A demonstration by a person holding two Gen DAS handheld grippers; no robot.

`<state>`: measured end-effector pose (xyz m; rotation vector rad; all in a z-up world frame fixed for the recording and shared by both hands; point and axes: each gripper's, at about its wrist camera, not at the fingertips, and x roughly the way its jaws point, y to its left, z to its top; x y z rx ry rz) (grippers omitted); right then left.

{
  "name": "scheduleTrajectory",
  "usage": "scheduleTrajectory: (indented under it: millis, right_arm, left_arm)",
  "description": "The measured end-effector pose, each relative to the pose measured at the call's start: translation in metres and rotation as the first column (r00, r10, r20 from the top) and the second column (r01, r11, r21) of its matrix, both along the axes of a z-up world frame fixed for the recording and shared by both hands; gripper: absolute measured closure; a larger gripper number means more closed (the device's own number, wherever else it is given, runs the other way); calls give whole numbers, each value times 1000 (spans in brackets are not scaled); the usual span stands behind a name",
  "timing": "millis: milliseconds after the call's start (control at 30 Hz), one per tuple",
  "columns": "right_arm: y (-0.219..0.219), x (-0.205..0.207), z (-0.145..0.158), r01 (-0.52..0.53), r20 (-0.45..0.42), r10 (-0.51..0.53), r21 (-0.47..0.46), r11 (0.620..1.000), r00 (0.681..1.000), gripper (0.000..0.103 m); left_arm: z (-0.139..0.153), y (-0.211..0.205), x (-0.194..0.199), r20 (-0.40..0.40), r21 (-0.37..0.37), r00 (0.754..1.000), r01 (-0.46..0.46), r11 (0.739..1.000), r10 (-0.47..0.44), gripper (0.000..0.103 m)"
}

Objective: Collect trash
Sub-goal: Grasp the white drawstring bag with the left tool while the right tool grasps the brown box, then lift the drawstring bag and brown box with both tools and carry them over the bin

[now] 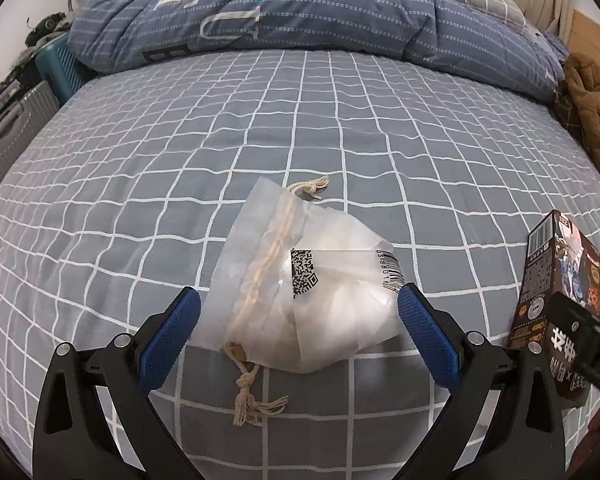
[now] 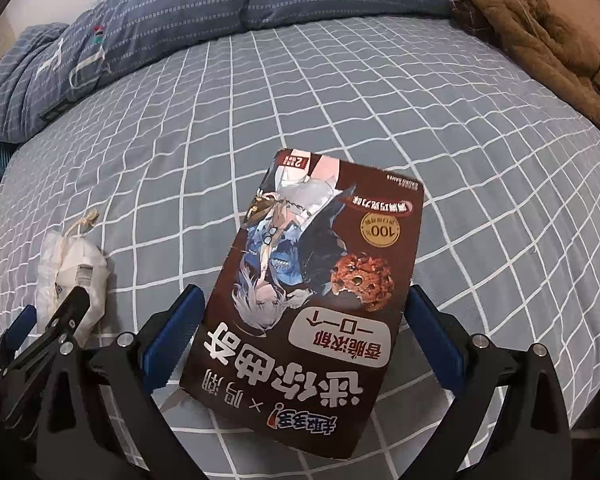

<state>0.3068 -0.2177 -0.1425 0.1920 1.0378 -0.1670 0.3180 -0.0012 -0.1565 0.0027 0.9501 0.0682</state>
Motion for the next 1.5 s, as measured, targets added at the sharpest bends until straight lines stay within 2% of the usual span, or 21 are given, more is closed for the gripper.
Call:
scheduleTrajectory:
  millis: [67,133,167,233,267,300,433,467,700,767,833,867,933,967,1033,1133,1200,1267,1400,1500]
  right_arm:
    - [4,5,-1,1,-7,-1,-6,1000,1000,8]
    - [5,6,-1,1,-12,-1,-11,1000,1000,8]
    - [6,7,-2,0,-15,0,-14,1000,1000,8]
    - [6,7,-2,2,-21,-2,-9,1000,1000,7]
    - [6,9,-2,1,-24,-1,-9,1000,1000,7]
    - [7,10,-2,-3,-25,2,-10,1000,1000,7]
    - [3,8,-3,-20,-19,20,-9,1000,1000,10]
    - [3,7,-3,-29,-15,28,-12,1000,999,10]
    - [2,0,0,-55,9,55,-8,998,998,12]
    - [0,-5,2,-53,23,53,-16,998,998,40]
    - [0,-9,13,-50,52,52,-53,997,997,49]
    - [0,-9,16,-55,47,58,-56,997,997,49]
    - [-1,-8,17,-70,28,71,-61,996,997,47]
    - [-2,-7,17,-73,17,74,-52,996,997,42]
    - [-5,-5,11,-64,-15,64,-12,998,998,22]
    - [-1,-4,3,-64,-37,64,-2,998,997,8]
    - [4,-4,0,-66,-43,66,-1,998,997,8]
    - [7,-1,-5,-59,-60,58,-10,998,996,7]
    - [10,4,-12,-46,-80,43,-44,998,996,7]
    - [11,7,-20,-45,-103,40,-53,998,994,7]
  left_arm:
    - [-2,-2,2,-5,11,1000,5,1000,-5,9]
    - [-4,-4,4,-11,11,1000,15,1000,-15,21]
    - [-6,-4,6,-30,-16,999,32,999,-32,34]
    - [-10,-5,9,-55,-44,998,40,998,-42,42]
    - [-11,-6,10,-58,-52,997,47,998,-50,51]
    - [-13,-6,10,-67,-69,996,55,996,-59,56]
    - [-14,-7,9,-63,-73,996,51,996,-56,63]
    - [-14,-6,8,-60,-66,997,43,997,-47,72]
    - [-5,-3,0,-38,-71,998,43,997,-45,79]
    - [-1,-5,-3,-32,-74,998,44,996,-47,80]
    - [3,-5,-5,-26,-76,998,49,996,-51,81]
    - [5,-6,-5,-24,-75,998,50,996,-52,82]
    - [6,-6,-6,-25,-71,998,48,996,-50,82]
    - [6,-6,-7,-26,-63,999,46,997,-48,82]
    - [4,-3,-7,-29,-51,999,42,998,-43,81]
    - [4,-4,-6,-25,-38,999,32,999,-33,73]
    - [9,-4,-6,2,-24,1000,16,1000,-16,42]
    - [14,-4,-6,36,-23,999,6,1000,-6,25]
    - [9,-7,5,17,-7,1000,17,1000,-17,19]
    - [0,-13,12,-10,16,999,39,999,-39,19]
